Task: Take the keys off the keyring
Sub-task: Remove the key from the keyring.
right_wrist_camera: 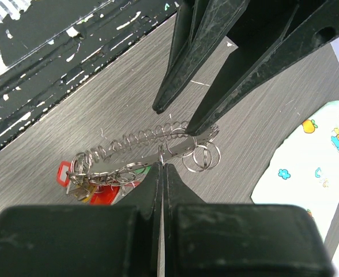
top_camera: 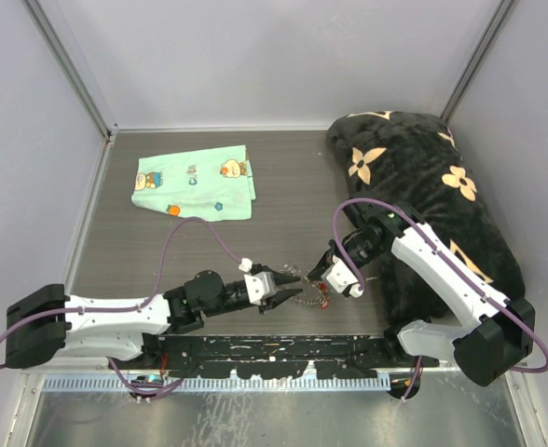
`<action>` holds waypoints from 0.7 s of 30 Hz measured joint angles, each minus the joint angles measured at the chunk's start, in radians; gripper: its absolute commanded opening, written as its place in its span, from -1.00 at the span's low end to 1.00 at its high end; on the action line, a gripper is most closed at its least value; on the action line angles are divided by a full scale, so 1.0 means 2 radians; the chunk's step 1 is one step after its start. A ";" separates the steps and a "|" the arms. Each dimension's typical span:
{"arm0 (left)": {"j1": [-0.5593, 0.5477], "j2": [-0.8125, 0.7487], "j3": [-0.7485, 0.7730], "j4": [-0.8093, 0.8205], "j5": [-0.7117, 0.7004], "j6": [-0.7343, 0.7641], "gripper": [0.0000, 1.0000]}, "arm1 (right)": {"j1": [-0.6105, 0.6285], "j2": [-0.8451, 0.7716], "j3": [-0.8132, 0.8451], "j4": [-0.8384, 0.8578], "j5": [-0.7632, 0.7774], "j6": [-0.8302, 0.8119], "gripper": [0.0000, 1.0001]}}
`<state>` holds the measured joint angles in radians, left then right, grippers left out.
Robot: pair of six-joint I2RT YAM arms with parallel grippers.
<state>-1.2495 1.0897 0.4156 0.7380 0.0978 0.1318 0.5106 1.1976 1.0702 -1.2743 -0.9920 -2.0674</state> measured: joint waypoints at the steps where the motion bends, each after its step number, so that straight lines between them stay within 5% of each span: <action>1: -0.003 0.002 0.002 -0.002 -0.006 0.005 -0.43 | 0.000 0.000 0.000 0.000 0.000 0.000 -0.98; 21: -0.044 0.040 0.032 -0.034 -0.129 0.062 -0.45 | 0.001 -0.001 -0.002 0.007 -0.004 0.021 -0.99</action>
<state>-1.3380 1.1698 0.4789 0.6704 -0.1593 0.2562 0.5125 1.1950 1.0657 -1.2602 -1.0000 -2.0262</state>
